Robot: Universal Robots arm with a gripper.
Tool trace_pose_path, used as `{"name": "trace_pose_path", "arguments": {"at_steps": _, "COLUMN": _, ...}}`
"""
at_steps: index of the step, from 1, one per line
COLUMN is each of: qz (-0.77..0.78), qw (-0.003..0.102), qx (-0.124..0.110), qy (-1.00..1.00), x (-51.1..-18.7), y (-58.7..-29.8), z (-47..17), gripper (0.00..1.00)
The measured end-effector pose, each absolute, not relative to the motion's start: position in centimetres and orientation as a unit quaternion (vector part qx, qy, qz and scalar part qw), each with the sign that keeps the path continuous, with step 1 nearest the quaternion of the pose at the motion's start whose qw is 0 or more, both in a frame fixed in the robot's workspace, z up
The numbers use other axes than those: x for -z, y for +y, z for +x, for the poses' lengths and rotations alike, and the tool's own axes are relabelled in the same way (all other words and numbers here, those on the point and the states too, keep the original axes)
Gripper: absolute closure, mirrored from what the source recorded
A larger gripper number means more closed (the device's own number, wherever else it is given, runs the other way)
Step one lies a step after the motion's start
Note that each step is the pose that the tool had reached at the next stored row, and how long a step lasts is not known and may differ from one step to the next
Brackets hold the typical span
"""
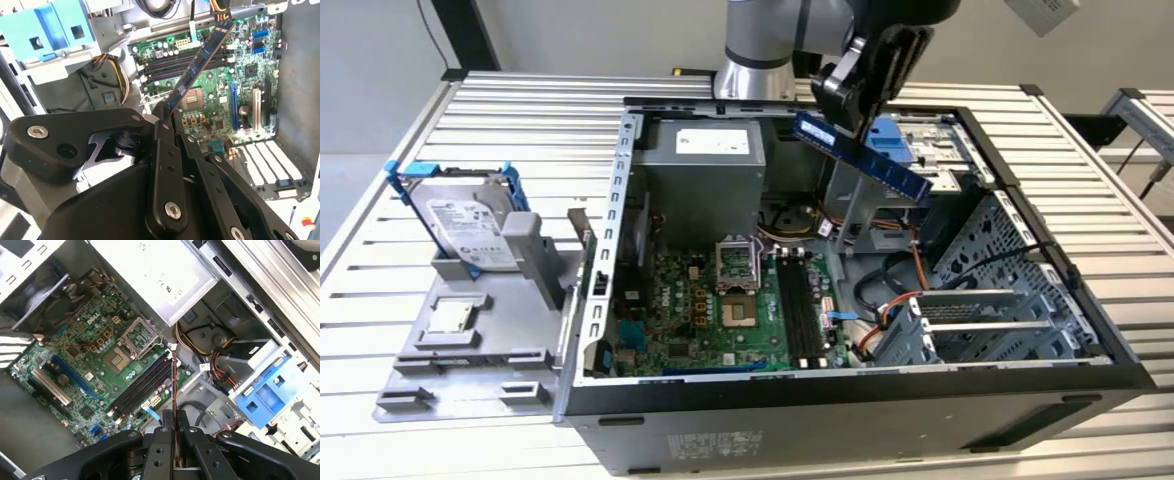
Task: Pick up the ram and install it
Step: 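Insert the ram into the slot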
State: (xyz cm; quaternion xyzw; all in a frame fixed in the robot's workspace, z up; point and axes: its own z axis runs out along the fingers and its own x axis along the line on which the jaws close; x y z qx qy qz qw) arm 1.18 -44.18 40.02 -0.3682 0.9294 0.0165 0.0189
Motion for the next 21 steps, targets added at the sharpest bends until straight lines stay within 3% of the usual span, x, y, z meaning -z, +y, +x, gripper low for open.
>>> {"name": "trace_pose_path", "arguments": {"at_steps": 21, "qz": -0.202, "qw": 0.021, "qx": -0.013, "qy": 0.979, "x": -40.01, "y": -44.20, "z": 1.18, "gripper": 1.00}}
